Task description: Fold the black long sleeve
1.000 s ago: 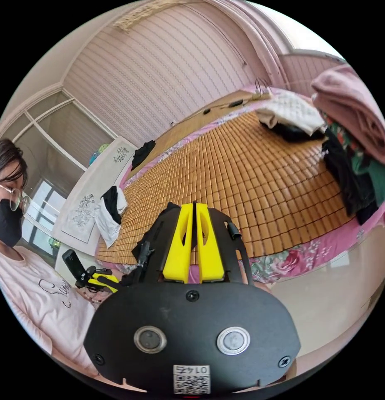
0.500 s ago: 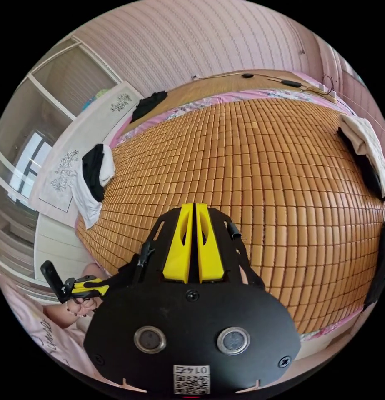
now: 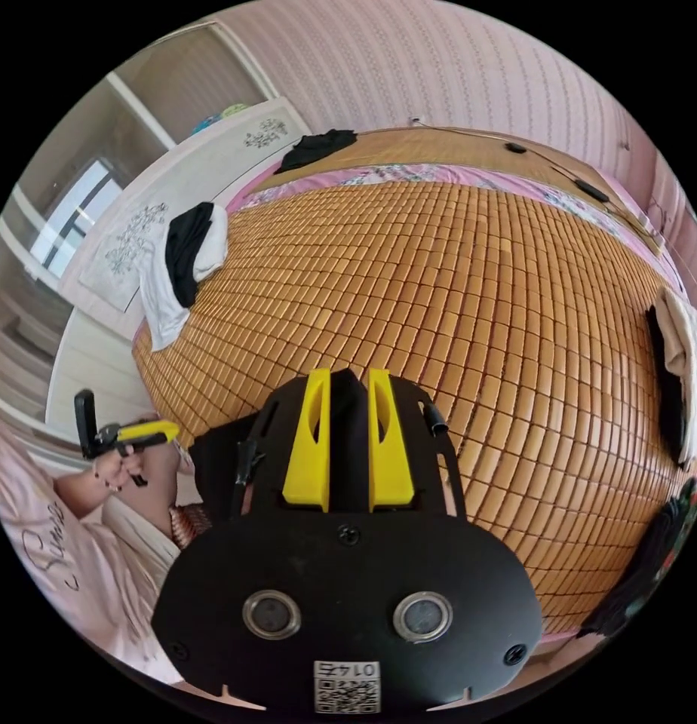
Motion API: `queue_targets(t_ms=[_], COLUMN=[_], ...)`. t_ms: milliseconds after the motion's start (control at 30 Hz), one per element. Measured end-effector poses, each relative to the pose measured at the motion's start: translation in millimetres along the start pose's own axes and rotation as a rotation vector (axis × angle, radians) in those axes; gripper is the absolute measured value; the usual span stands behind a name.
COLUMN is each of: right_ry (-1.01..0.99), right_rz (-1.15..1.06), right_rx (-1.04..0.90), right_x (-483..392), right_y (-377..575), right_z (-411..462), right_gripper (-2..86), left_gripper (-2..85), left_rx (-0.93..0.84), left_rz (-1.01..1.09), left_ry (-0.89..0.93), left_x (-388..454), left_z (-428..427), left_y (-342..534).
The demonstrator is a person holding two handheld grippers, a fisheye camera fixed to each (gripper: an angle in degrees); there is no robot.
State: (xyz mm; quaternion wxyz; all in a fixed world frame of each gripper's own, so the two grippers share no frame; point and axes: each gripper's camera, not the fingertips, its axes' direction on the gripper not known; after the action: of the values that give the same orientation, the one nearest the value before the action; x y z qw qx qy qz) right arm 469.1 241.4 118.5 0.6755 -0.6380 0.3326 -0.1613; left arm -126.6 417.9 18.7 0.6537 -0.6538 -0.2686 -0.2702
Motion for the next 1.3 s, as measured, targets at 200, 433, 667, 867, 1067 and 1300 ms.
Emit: queue_targets(t_ms=[200,433,667,867,1067,1300], right_ry=[0.040,0.027,-0.037,-0.039,-0.063,-0.062], right_rz=[-0.087,-0.124,-0.173,-0.156,-0.105,-0.038], right_rx=[-0.171,-0.320,-0.258,0.067,0.322,0.544], right_x=[1.6,1.7,-7.8,-21.5,-29.9,-25.2], right_y=[-11.0,-28.7,-11.5,34.6,102.1,145.1], right_z=[31.5,66.5,49.2,-20.7,-99.0,-164.3], right_gripper=[12.0,11.4,5.9,3.4,2.6,2.3], left_gripper=[9.8,13.2,5.4,0.1,-0.8,-0.9], left_rx=[0.046,-0.057,-0.113,-0.080,0.078,0.217], left_rz=[0.087,0.222,0.275,0.266,0.362,0.567], left_ry=[0.051,0.016,-0.116,-0.060,0.014,0.046], left_x=[17.6,54.2,70.2,72.0,100.2,160.3], left_z=[-6.4,29.6,43.5,33.7,-17.4,-76.1], left_y=[-2.9,-5.5,-2.7,4.2,17.0,15.7])
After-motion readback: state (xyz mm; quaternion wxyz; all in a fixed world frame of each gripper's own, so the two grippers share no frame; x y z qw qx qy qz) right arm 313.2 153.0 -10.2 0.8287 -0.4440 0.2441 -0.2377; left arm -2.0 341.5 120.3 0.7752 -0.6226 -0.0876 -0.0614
